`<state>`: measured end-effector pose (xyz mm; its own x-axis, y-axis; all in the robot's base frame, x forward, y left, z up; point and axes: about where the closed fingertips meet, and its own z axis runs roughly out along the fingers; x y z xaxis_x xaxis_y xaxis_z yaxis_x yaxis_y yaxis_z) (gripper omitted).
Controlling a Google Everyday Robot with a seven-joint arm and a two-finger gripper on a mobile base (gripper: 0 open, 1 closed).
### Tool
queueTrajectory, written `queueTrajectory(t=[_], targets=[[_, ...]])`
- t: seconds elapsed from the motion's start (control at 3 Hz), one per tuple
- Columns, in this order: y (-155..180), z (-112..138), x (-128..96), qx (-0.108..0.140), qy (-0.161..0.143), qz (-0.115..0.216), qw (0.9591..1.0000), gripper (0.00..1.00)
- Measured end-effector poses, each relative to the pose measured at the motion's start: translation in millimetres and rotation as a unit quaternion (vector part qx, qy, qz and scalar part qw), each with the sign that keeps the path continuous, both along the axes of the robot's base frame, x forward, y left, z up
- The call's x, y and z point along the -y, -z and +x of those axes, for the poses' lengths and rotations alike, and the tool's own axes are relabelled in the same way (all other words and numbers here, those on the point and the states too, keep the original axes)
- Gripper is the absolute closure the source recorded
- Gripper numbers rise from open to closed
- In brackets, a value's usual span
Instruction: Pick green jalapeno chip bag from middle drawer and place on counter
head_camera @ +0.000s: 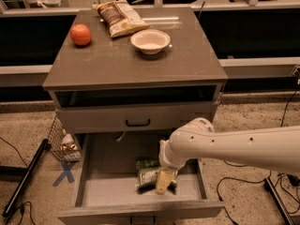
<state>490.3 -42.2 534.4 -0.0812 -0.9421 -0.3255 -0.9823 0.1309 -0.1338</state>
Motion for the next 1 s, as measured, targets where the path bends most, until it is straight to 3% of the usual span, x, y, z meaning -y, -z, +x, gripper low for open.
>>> queueTrajectory(t=[0.67, 1.0], targets=[[87.8, 19.8, -5.3, -0.035, 0.031, 0.066, 0.9967, 0.0], [120.6, 18.3, -11.3, -0.05, 0.038, 0.071, 0.9955, 0.12]])
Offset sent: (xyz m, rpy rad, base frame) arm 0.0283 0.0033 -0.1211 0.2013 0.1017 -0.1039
